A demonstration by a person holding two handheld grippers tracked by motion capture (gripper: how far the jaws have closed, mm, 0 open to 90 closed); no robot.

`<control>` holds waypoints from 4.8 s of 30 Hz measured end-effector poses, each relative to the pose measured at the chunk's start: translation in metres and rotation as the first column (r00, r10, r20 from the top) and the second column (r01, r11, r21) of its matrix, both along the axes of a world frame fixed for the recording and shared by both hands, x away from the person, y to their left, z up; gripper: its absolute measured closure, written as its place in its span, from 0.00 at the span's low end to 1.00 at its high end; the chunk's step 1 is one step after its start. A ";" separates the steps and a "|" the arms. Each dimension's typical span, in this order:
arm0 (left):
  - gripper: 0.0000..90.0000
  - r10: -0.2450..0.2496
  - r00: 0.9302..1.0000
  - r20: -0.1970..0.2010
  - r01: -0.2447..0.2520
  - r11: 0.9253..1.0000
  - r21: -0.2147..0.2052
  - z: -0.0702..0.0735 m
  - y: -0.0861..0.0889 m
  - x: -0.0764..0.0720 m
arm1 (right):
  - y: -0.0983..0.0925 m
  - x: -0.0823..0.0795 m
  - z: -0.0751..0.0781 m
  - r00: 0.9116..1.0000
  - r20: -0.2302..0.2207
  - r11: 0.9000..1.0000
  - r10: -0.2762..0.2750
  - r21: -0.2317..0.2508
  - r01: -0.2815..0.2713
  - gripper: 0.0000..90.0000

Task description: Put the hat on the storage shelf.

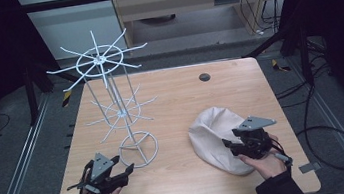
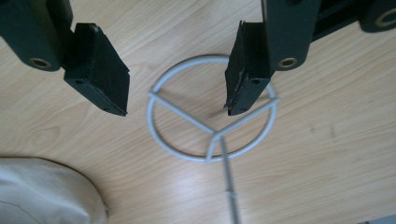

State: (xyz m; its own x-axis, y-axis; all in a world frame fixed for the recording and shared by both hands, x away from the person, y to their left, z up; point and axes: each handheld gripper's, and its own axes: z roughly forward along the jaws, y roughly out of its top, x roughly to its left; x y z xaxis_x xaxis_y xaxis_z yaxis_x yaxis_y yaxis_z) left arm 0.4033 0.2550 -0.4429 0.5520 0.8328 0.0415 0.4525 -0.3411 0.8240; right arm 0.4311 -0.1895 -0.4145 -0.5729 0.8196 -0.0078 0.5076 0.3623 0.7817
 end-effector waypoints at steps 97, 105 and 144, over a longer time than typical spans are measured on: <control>0.48 0.181 0.982 -0.055 -0.184 0.982 -0.050 -0.018 0.047 0.019 | 0.045 -0.031 0.175 0.769 0.638 0.859 -0.034 0.412 -0.304 0.98; 0.48 0.181 0.982 -0.056 -0.183 0.982 -0.050 -0.018 0.047 0.019 | 0.059 -0.028 0.192 0.746 0.664 0.840 -0.053 0.433 -0.326 0.98; 0.48 0.181 0.982 -0.057 -0.184 0.981 -0.054 -0.019 0.047 0.019 | 0.113 0.001 0.146 0.832 0.540 0.876 0.125 0.334 -0.349 0.91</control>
